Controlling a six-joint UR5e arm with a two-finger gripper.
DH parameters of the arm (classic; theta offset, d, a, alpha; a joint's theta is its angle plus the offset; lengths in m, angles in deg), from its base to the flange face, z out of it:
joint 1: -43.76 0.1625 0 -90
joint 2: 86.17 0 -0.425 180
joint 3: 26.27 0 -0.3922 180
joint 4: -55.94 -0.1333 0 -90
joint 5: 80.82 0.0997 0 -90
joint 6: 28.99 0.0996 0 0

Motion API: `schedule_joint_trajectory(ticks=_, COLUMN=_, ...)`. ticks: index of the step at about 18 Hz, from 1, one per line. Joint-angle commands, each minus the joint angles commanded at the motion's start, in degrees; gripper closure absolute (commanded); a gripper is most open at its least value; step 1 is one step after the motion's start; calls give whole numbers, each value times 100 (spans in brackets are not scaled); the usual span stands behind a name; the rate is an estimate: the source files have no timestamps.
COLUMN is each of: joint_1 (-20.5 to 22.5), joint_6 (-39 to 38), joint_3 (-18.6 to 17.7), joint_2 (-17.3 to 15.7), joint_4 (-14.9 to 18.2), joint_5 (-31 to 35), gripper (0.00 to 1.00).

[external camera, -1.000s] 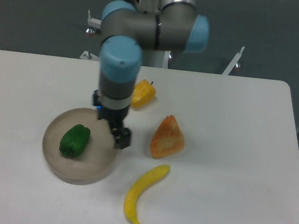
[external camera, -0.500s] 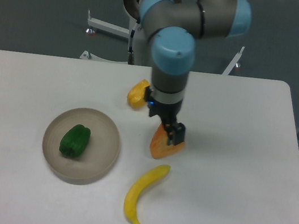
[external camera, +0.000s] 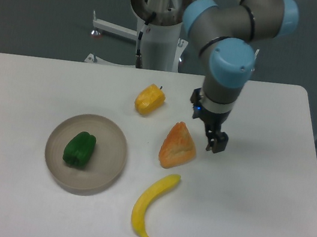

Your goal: Place the green pepper on the plate

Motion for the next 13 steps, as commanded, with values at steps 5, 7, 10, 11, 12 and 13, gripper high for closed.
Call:
schedule_joint_trajectory(ticks=5, joint_1=0, joint_6=9, joint_3=-9, joint_2=114, joint_4=-53, joint_5=-89, gripper=0)
schedule_joint_trajectory(ticks=7, joint_1=-8, joint_6=9, joint_3=-9, joint_2=114, joint_4=-62, joint_5=-89, gripper=0)
schedule_joint_trajectory(ticks=10, joint_1=-8, joint_6=9, joint_3=-9, joint_2=114, joint_4=-62, joint_5=-89, gripper=0)
schedule_joint_trajectory(ticks=11, joint_1=-8, joint_6=9, joint_3=0, joint_2=114, joint_4=-62, joint_5=-89, gripper=0)
schedule_joint_trajectory(ticks=12, joint_1=0, joint_6=9, joint_3=0, joint_2=114, joint_4=-62, joint_5=-89, gripper=0)
schedule_joint_trajectory(ticks=13, joint_1=0, joint_6=9, joint_3=-9, joint_2=114, joint_4=-62, joint_5=-89, gripper=0)
